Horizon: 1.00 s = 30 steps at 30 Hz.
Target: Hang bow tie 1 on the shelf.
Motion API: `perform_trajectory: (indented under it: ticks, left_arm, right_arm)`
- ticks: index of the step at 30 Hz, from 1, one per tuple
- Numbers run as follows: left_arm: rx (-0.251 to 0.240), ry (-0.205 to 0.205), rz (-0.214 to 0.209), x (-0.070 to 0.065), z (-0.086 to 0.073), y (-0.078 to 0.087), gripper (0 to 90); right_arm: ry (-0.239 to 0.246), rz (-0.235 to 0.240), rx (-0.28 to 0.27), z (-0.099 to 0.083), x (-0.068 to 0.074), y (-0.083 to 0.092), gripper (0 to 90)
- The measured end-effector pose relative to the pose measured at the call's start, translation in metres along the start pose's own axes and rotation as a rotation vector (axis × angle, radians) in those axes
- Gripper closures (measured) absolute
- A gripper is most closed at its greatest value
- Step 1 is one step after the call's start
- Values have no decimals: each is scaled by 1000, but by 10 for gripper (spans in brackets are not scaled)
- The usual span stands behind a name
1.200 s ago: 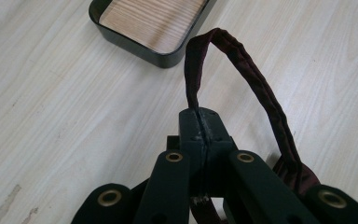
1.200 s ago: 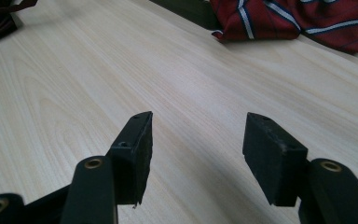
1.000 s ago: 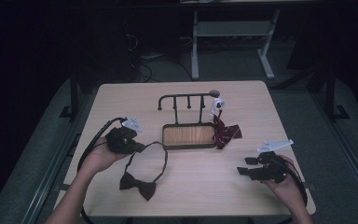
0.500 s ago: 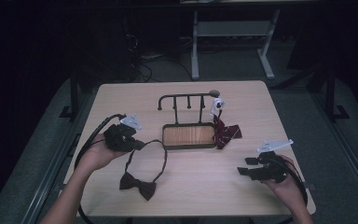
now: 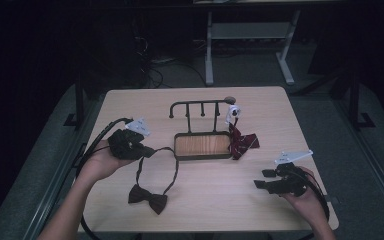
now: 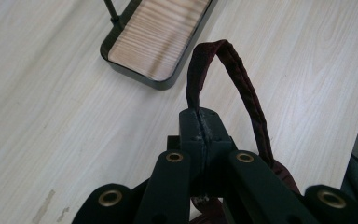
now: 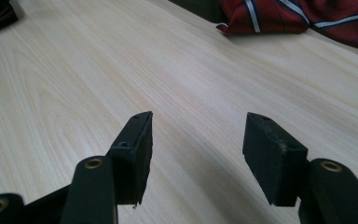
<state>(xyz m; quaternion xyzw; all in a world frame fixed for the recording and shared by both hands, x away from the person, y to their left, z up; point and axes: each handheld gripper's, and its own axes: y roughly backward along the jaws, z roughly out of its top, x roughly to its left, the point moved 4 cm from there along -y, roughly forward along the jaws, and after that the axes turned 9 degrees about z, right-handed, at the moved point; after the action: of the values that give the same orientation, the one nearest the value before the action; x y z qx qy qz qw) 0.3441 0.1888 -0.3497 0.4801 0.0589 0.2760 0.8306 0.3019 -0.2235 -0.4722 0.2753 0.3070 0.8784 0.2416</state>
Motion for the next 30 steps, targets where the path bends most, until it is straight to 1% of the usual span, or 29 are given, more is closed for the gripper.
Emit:
perform_trajectory:
  ticks: [5, 7, 8, 9, 10, 14, 15, 17, 20, 21, 25, 29, 30]
  left_arm:
    - [-7, -10, 1, 1, 4, 6, 897]
    - [-18, -7, 3, 0, 6, 9, 897]
    - [-21, -12, 1, 1, 6, 11, 897]
    - [-21, -10, 3, 1, 7, 12, 897]
    - [-21, -19, 5, 1, 8, 13, 897]
    - [-22, -22, 5, 1, 10, 15, 897]
    - [-23, -29, 5, 1, 11, 15, 897]
    - [-23, -30, -1, 0, 12, 16, 897]
    - [-27, -27, -2, -1, 14, 18, 897]
    - [-25, -35, -2, 0, 14, 18, 897]
    - [-34, -27, -4, -1, 15, 21, 897]
    - [-33, -36, 2, 0, 17, 24, 897]
    - [-38, -30, 0, -1, 18, 24, 897]
  right_arm:
    - [-1, -1, 0, 0, -1, 0, 422]
    - [5, 1, 0, 0, -1, 0, 421]
    - [2, 1, -2, 0, -2, 0, 420]
    - [4, 1, 0, -1, -2, 0, 420]
    - [4, 0, 1, -1, -2, 0, 420]
    - [-2, 0, -1, -1, -2, 1, 420]
    - [3, -1, -4, -1, -2, 1, 420]
    - [-1, -4, -6, 0, -1, 2, 420]
    - [8, -5, -8, 0, -1, 2, 420]
    - [3, -5, -7, 0, -1, 2, 419]
    - [6, -3, -5, 0, -1, 1, 419]
    - [7, -5, -8, 1, 0, 2, 419]
    - [10, -5, -10, 1, 0, 2, 419]
